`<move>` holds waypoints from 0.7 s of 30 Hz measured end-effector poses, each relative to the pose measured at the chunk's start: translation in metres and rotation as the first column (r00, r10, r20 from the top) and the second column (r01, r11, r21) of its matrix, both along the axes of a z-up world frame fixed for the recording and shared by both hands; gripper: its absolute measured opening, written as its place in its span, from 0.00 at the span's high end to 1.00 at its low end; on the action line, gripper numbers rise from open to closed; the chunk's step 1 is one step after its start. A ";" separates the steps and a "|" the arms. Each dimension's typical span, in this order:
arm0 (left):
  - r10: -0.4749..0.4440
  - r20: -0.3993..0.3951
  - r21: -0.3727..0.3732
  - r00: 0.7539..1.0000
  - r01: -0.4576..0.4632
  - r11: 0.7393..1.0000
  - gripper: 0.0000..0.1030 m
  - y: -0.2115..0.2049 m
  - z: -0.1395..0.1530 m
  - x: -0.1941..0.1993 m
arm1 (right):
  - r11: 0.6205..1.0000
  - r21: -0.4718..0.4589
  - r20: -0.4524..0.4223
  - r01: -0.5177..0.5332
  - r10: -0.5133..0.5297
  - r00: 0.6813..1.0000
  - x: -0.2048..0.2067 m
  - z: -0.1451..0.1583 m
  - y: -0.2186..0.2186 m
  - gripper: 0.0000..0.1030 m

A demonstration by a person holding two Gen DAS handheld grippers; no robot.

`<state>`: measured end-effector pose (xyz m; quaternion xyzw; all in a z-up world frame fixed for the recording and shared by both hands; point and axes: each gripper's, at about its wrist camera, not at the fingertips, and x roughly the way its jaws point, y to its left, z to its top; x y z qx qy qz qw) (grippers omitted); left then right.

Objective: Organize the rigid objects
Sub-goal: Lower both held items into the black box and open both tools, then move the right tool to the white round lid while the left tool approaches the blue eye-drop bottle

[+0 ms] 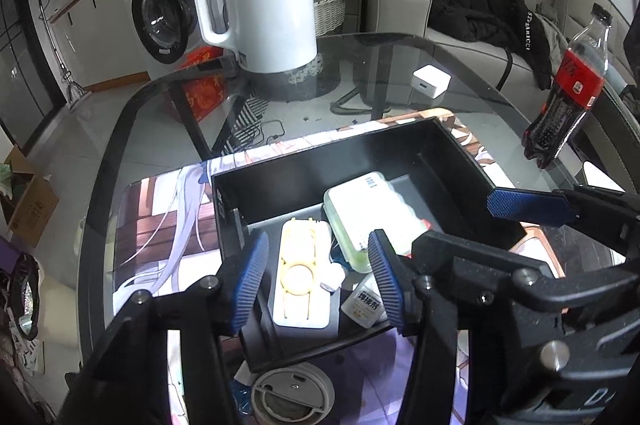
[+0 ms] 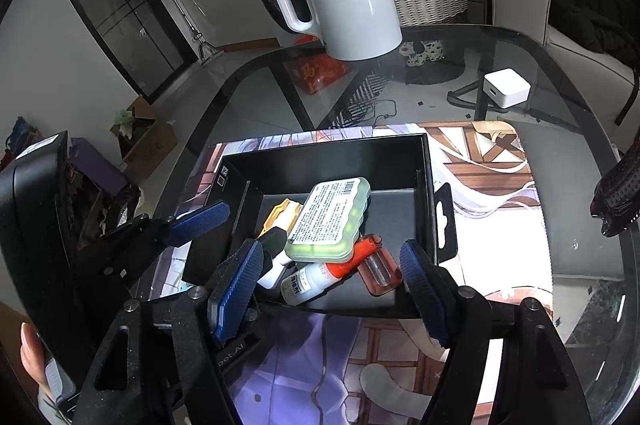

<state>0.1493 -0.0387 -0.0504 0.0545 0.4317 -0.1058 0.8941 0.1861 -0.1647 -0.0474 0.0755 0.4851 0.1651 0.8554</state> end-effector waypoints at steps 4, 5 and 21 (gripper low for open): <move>-0.010 0.066 0.013 0.998 0.010 1.000 0.49 -0.003 0.012 -0.009 | 1.000 0.027 0.034 0.002 -0.003 0.999 -0.006 0.007 -0.005 0.29; -0.013 0.081 0.007 0.997 0.012 1.000 0.49 -0.002 0.015 -0.011 | 0.999 0.041 0.057 -0.001 -0.001 0.998 -0.009 0.011 -0.006 0.29; 0.148 0.432 -0.156 0.890 -0.089 0.984 0.45 0.079 0.091 -0.073 | 0.998 0.002 0.585 -0.059 0.046 0.810 -0.088 0.082 0.017 0.29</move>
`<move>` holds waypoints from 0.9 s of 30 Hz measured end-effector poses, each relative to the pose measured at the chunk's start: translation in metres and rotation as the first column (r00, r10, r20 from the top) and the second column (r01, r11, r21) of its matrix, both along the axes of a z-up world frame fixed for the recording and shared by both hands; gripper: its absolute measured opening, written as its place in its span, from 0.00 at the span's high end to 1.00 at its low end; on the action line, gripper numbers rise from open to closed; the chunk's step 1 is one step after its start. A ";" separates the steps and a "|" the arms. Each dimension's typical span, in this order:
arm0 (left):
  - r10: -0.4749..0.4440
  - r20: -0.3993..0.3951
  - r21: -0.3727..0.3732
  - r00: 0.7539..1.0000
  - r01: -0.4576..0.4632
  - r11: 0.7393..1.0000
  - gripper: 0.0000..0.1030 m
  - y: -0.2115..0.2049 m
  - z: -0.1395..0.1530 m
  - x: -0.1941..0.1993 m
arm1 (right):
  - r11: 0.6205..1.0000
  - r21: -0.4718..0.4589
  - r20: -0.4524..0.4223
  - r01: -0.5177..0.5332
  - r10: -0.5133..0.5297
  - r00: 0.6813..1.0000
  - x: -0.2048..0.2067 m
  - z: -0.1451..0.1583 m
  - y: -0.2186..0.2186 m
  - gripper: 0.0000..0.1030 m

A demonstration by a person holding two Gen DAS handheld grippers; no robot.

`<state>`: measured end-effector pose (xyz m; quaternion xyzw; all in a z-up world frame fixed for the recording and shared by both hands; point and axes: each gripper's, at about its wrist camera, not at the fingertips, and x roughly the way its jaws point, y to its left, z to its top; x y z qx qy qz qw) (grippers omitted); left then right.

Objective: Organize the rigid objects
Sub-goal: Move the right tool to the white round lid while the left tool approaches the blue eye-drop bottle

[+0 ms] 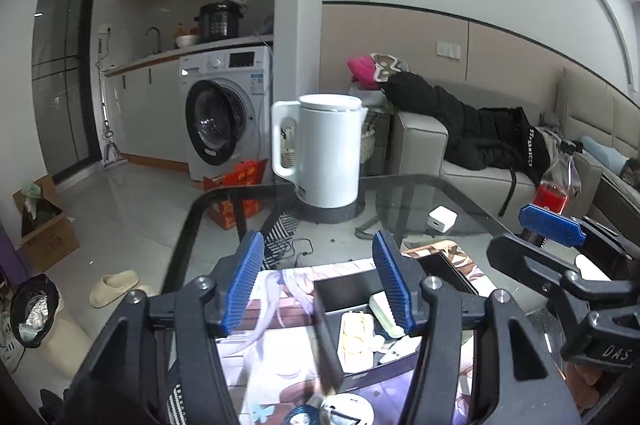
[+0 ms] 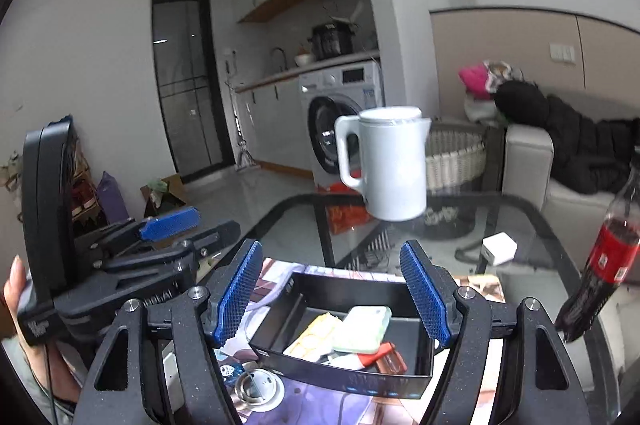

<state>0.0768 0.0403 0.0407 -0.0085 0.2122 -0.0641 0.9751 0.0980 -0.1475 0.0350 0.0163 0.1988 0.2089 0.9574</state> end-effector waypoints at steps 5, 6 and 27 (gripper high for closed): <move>0.053 0.058 -0.005 0.997 -0.053 0.999 0.43 0.024 0.005 -0.025 | 0.998 -0.029 0.095 -0.063 0.065 0.993 -0.024 0.006 0.015 0.27; 0.066 0.072 -0.008 0.995 -0.066 0.998 0.42 0.029 0.005 -0.030 | 0.997 -0.032 0.110 -0.074 0.077 0.991 -0.030 0.006 0.017 0.25; 0.153 -0.137 0.098 0.979 -0.140 0.985 0.19 0.071 -0.052 -0.040 | 0.952 -0.150 -0.061 -0.267 0.260 0.964 -0.031 -0.040 0.090 0.24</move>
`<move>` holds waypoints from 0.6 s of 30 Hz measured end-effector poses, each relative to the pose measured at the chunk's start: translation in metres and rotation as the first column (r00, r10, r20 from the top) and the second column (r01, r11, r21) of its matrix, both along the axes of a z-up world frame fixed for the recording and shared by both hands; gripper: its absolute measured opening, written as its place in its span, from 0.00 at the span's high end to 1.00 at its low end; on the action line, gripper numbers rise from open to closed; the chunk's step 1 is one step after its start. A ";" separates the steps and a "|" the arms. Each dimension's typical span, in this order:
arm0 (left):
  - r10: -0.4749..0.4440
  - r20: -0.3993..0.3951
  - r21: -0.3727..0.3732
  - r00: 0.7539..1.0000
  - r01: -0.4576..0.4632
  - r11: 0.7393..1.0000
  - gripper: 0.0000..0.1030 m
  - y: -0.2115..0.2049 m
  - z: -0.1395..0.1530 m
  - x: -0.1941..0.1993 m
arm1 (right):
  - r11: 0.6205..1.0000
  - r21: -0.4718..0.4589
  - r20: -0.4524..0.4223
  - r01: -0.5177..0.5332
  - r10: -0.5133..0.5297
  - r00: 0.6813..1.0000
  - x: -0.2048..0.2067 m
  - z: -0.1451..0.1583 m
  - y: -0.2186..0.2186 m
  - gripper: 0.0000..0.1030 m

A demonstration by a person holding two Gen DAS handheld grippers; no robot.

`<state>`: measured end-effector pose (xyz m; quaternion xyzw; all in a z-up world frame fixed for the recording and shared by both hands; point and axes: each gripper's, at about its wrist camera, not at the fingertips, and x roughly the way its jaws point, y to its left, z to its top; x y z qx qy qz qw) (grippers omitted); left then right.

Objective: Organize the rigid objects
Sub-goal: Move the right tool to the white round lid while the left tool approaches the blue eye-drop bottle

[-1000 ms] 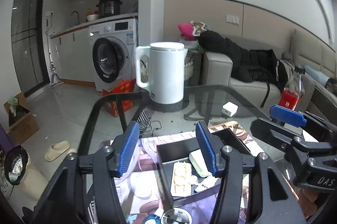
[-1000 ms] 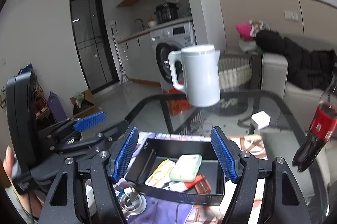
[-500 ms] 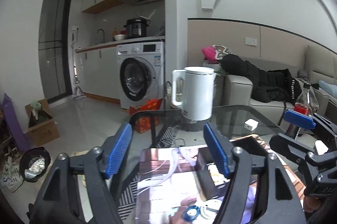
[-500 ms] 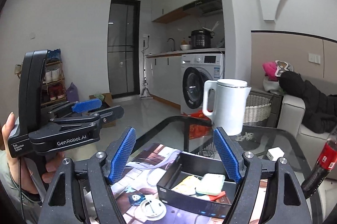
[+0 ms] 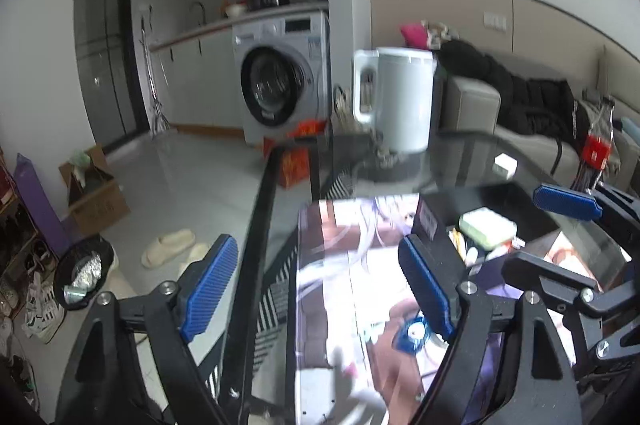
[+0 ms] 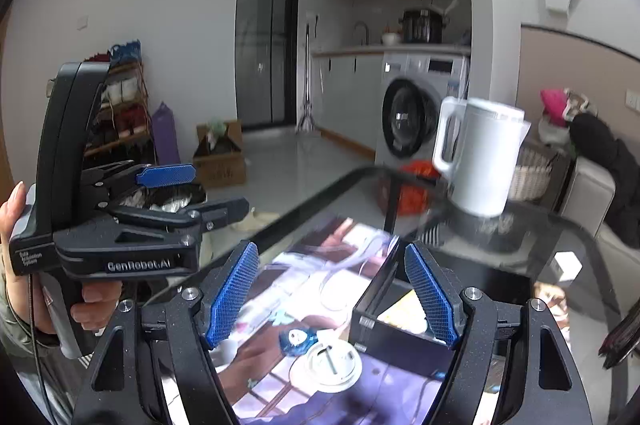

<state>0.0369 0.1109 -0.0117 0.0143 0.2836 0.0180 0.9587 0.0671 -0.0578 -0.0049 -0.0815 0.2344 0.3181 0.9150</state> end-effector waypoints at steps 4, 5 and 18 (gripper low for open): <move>-0.015 -0.077 0.039 0.997 0.018 0.999 0.19 -0.008 -0.016 0.008 | 0.998 -0.064 -0.135 -0.004 -0.004 0.991 0.017 -0.021 0.012 0.25; -0.024 -0.094 0.039 0.995 0.028 0.999 0.19 -0.010 -0.019 0.009 | 0.997 -0.077 -0.157 -0.004 -0.008 0.988 0.020 -0.025 0.014 0.25; -0.054 -0.384 0.074 0.922 0.089 0.993 0.20 -0.027 -0.073 0.035 | 0.963 -0.268 -0.430 -0.003 -0.117 0.895 0.057 -0.099 0.020 0.24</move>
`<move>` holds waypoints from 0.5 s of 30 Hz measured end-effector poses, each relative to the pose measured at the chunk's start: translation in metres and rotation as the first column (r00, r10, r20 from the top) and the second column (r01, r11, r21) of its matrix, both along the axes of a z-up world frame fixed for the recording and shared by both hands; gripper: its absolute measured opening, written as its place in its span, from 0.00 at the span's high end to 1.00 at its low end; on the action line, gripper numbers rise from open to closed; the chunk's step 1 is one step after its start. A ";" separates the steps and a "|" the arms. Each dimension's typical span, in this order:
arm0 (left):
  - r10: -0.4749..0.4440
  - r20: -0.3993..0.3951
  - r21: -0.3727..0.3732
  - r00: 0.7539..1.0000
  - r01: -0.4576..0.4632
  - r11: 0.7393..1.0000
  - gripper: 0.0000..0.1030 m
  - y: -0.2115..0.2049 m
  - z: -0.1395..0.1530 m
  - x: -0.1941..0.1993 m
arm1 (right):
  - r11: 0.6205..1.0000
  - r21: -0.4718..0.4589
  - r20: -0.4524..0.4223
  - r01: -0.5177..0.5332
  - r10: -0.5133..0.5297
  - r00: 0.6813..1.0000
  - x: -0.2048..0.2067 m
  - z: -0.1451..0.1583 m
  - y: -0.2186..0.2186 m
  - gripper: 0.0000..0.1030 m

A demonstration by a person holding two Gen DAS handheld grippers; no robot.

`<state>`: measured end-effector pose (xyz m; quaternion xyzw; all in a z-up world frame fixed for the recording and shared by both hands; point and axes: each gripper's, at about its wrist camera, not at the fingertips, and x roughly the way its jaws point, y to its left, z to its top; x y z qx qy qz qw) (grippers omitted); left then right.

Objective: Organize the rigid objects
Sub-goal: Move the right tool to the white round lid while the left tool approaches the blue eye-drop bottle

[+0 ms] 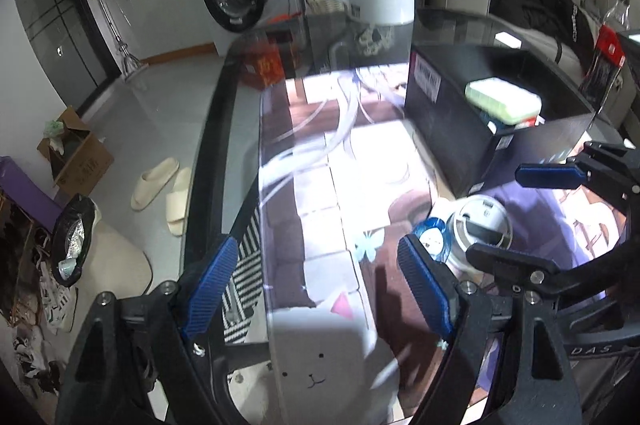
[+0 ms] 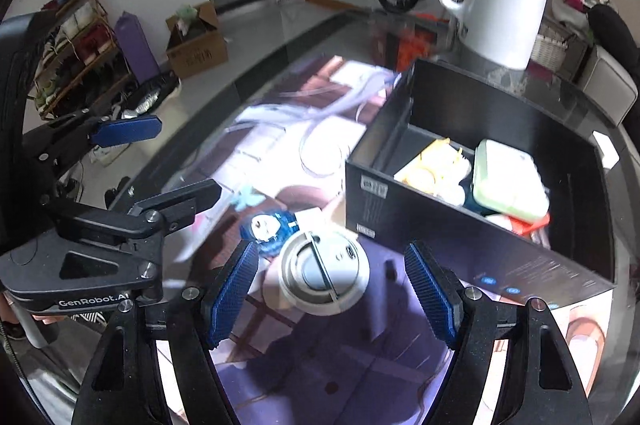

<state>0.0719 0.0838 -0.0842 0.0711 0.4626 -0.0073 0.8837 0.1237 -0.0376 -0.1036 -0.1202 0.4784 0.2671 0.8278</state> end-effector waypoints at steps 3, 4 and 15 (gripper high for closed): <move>0.012 -0.044 0.014 0.999 -0.011 1.000 0.20 -0.001 -0.010 0.004 | 1.000 -0.013 -0.025 0.002 -0.002 1.000 0.005 -0.012 0.000 0.25; 0.009 -0.054 0.007 0.999 -0.008 1.000 0.20 0.000 -0.012 0.005 | 1.000 -0.018 -0.031 0.002 -0.003 1.000 0.007 -0.013 0.002 0.27; -0.052 -0.071 -0.001 0.996 0.052 0.999 0.20 -0.016 -0.017 0.005 | 0.999 -0.039 -0.070 -0.003 0.000 0.998 0.012 -0.023 -0.006 0.51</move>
